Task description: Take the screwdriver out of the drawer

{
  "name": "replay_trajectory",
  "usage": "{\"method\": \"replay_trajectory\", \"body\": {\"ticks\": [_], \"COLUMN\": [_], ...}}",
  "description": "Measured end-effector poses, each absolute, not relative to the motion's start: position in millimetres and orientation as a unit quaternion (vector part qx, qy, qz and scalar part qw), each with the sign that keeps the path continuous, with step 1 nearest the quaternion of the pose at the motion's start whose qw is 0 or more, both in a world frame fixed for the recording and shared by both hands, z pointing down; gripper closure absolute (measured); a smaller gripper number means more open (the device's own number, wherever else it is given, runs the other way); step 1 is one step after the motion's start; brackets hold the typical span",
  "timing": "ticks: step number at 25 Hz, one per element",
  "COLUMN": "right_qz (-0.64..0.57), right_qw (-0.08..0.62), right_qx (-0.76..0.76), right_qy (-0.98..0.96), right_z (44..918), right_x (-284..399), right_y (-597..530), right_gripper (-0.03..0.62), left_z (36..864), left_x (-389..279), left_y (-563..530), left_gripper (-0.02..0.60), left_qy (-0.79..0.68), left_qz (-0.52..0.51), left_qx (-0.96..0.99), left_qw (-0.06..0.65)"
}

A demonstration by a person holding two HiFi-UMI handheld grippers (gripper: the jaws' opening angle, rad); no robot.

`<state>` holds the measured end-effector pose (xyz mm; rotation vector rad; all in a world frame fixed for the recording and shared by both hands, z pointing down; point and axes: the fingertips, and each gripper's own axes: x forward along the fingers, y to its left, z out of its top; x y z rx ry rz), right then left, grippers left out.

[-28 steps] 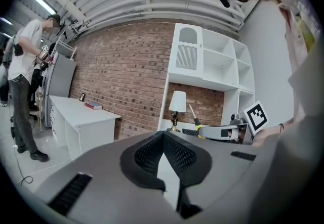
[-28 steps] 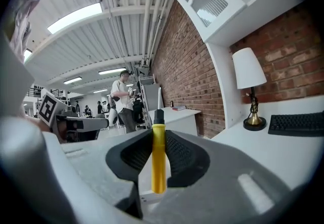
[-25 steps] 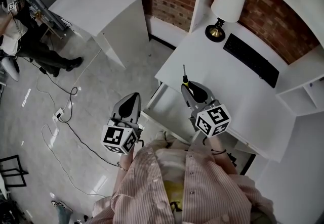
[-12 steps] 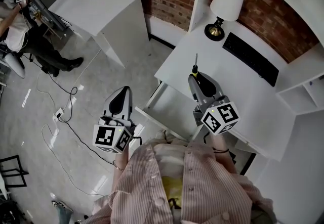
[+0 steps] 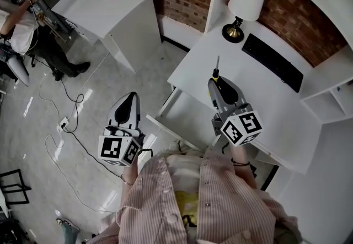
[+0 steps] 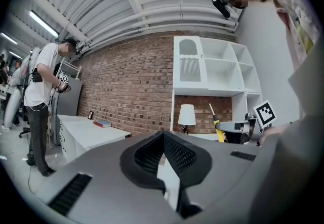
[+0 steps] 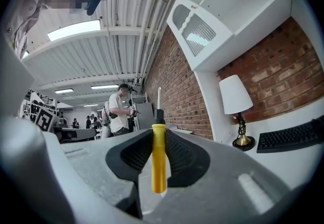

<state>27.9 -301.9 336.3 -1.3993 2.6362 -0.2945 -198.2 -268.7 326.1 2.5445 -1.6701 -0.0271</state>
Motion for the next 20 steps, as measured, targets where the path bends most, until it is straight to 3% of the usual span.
{"method": "replay_trajectory", "body": {"ticks": [20], "right_qz": [-0.1], "right_qw": [0.053], "right_qx": [-0.468], "right_qy": [0.876], "right_z": [345], "right_x": [32], "right_y": [-297], "right_gripper": [0.514], "left_z": [342], "left_x": [-195], "left_y": [-269], "left_gripper": [0.581], "left_qy": [-0.554], "left_qz": [0.003], "left_qx": [0.83], "left_qw": [0.063]}}
